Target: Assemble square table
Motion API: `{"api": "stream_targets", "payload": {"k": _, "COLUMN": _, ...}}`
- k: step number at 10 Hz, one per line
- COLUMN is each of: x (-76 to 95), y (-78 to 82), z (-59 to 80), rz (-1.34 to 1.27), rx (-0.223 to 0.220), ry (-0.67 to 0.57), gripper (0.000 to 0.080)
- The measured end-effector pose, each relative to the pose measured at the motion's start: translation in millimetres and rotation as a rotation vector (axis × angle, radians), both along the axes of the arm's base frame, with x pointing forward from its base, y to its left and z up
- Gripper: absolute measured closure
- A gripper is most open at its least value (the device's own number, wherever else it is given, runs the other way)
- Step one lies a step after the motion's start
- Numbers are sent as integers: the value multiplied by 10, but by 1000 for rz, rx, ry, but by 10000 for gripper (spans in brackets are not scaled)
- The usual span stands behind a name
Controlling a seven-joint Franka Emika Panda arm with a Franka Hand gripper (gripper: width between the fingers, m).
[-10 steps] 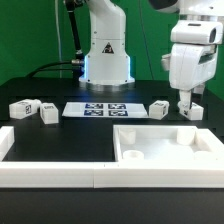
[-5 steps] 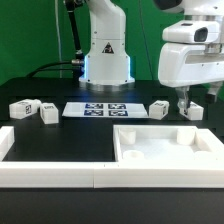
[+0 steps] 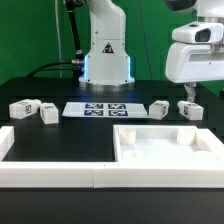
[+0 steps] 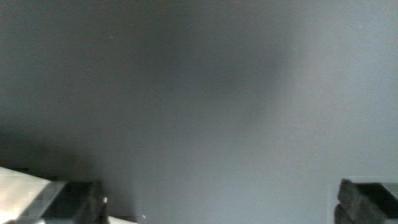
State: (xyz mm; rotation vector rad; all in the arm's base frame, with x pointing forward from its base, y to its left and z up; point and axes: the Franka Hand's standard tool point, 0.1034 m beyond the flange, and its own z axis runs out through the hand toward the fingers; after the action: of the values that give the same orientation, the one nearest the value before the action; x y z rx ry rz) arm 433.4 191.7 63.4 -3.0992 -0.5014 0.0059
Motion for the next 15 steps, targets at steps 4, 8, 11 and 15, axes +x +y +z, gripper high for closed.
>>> {"api": "stream_targets", "payload": {"k": 4, "x": -232, "y": 64, "z": -194, "rz": 11, "rx": -72, "ry": 147, "gripper": 151}}
{"api": "stream_targets", "payload": {"k": 8, "x": -620, "y": -151, "z": -315, "rz": 69, "rx": -227, "ry": 451, "gripper": 151}}
{"api": "stream_targets", "payload": {"k": 11, "x": -615, "y": -177, "z": -354, "rz": 65, "rx": -296, "ry": 597, "gripper": 151}}
{"api": "stream_targets", "payload": {"k": 15, "x": -599, "y": -158, "z": -365, "rz": 30, "rx": -357, "ry": 758, "gripper": 151}}
